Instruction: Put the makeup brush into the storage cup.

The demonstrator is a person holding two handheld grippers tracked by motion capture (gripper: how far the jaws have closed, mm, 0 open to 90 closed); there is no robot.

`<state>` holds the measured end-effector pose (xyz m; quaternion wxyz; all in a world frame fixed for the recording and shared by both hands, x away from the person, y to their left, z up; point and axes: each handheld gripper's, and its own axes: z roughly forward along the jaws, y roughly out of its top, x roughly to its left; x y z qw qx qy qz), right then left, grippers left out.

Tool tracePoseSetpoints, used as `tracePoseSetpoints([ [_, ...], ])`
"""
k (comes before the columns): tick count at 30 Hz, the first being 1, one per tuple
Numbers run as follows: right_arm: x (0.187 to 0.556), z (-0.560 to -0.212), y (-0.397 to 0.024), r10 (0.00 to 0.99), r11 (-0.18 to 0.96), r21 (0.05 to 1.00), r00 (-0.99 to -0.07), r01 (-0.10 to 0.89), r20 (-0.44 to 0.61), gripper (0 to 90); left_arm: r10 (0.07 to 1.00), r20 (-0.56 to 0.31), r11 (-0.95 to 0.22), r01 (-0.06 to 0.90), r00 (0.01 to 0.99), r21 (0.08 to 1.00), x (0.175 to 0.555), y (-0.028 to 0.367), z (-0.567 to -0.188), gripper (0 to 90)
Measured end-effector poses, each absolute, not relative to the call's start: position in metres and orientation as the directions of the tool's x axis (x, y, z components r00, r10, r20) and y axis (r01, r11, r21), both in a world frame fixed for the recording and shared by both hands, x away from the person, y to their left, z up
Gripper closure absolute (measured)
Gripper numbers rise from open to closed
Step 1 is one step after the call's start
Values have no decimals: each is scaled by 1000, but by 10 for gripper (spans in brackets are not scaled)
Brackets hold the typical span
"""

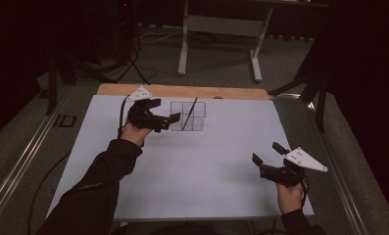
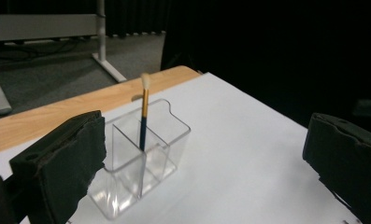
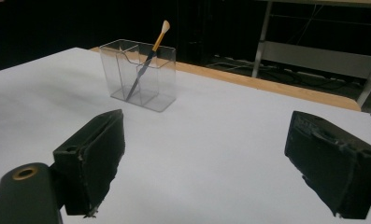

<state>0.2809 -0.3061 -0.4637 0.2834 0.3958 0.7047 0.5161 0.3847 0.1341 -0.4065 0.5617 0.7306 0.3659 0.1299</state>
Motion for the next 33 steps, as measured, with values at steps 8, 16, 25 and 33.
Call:
tracePoseSetpoints([
  [8, 281, -463, -305, 850, 154, 952, -527, 266, 9, 121, 660, -207, -107, 364, 722, 925, 362, 146, -410, 0],
  [16, 280, -463, -305, 849, 154, 952, -528, 263, 8, 121, 649, -193, -106, 339, 736, 935, 345, 159, -411, 0],
  [25, 280, -463, -305, 850, 154, 953, -526, 261, 7, 121, 632, -201, -88, 328, 748, 941, 322, 168, -419, 0],
  [33, 279, -463, -305, 854, 150, 955, -520, 257, 5, 119, 630, -179, -96, 304, 756, 948, 306, 175, -430, 0],
])
